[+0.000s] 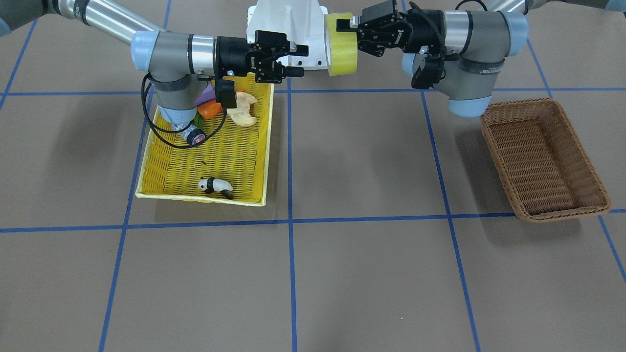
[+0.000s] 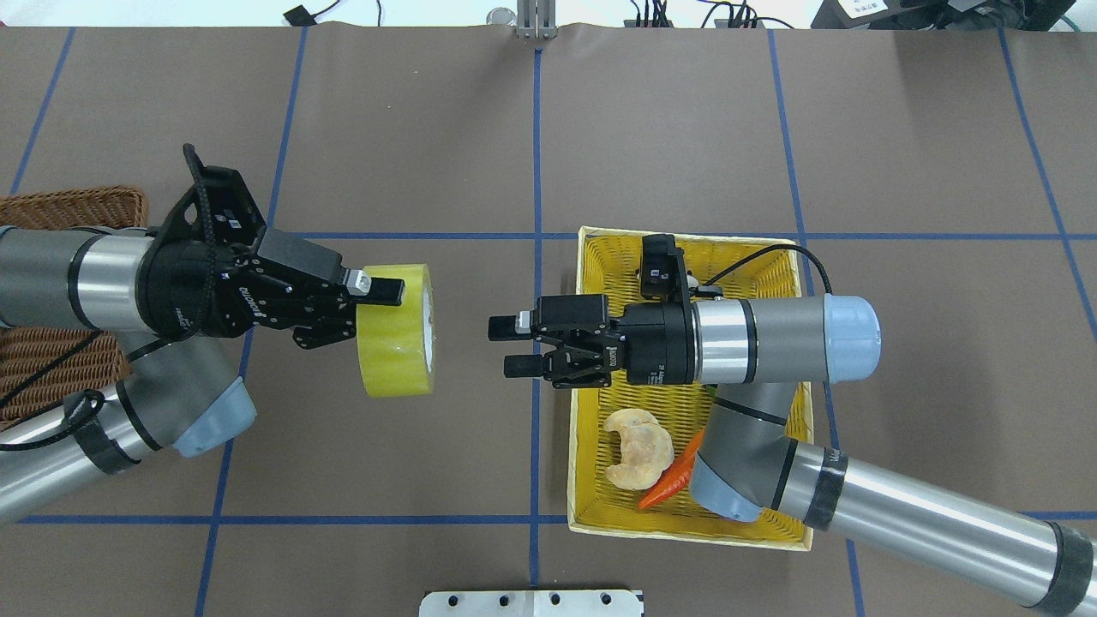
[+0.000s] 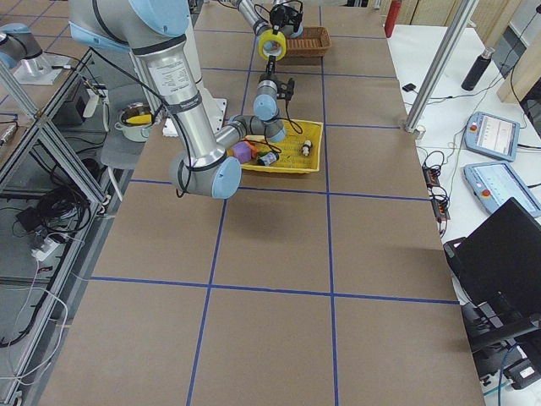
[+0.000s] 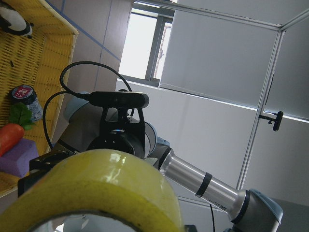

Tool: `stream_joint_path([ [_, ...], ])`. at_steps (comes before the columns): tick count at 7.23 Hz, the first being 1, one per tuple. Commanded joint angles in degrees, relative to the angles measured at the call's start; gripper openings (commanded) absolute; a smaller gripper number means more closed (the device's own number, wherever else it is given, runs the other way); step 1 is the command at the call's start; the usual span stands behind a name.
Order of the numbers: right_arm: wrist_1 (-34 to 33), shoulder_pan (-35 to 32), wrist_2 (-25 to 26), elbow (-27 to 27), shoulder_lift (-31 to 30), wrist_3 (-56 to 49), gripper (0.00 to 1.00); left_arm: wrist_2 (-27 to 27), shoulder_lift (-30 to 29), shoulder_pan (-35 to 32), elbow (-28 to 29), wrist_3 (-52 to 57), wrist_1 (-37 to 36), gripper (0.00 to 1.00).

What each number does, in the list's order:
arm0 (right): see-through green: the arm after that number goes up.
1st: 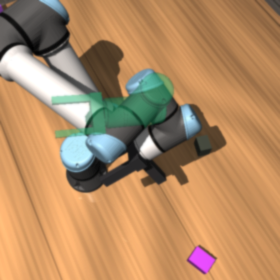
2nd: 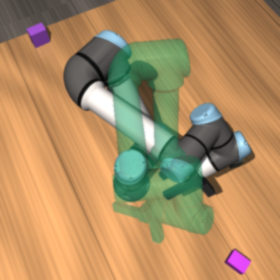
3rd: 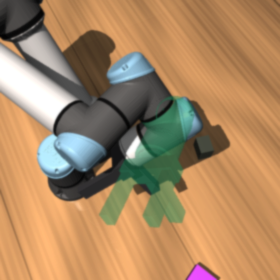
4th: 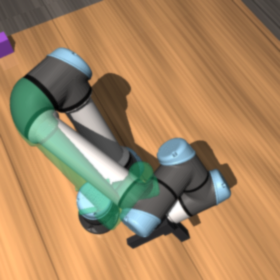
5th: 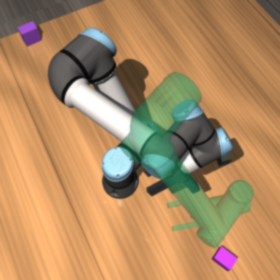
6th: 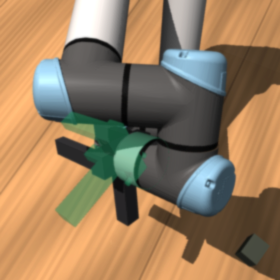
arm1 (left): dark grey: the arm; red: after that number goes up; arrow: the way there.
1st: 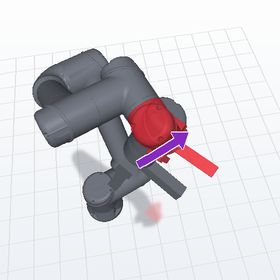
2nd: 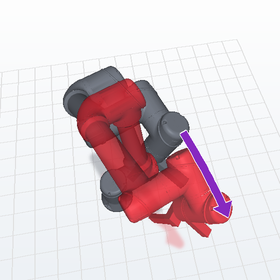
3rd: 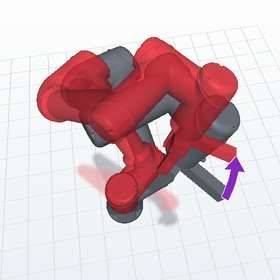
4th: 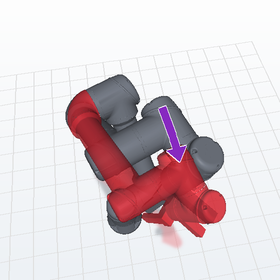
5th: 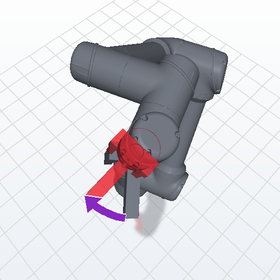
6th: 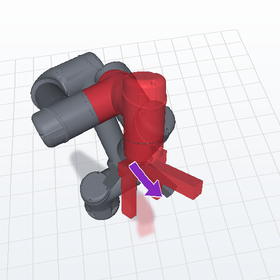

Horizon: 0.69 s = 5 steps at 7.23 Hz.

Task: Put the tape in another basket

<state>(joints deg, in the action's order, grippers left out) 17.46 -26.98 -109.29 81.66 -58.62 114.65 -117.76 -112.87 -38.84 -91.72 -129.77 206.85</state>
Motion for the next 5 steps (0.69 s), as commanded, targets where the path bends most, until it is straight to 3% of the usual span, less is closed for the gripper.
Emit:
stream_joint_path([
  [1,-0.41,-2.02,-0.40,0.08,-3.23,-7.37,0.99,2.19,3.53,-5.25,-0.66,0.31,-0.65,0.00],
  [3,-3.73,-4.30,-3.01,0.08,-6.58,-14.60,0.98,-0.16,10.70,-15.16,-2.22,1.18,-3.71,0.00],
  [4,-7.93,-8.31,-9.13,0.51,-6.51,-15.33,0.98,-6.54,13.18,-19.48,-1.80,4.50,-3.90,0.00],
  [5,-9.80,-11.49,-12.58,0.52,-6.68,-18.03,0.98,-8.25,15.03,-23.44,-0.49,7.66,-5.56,0.00],
])
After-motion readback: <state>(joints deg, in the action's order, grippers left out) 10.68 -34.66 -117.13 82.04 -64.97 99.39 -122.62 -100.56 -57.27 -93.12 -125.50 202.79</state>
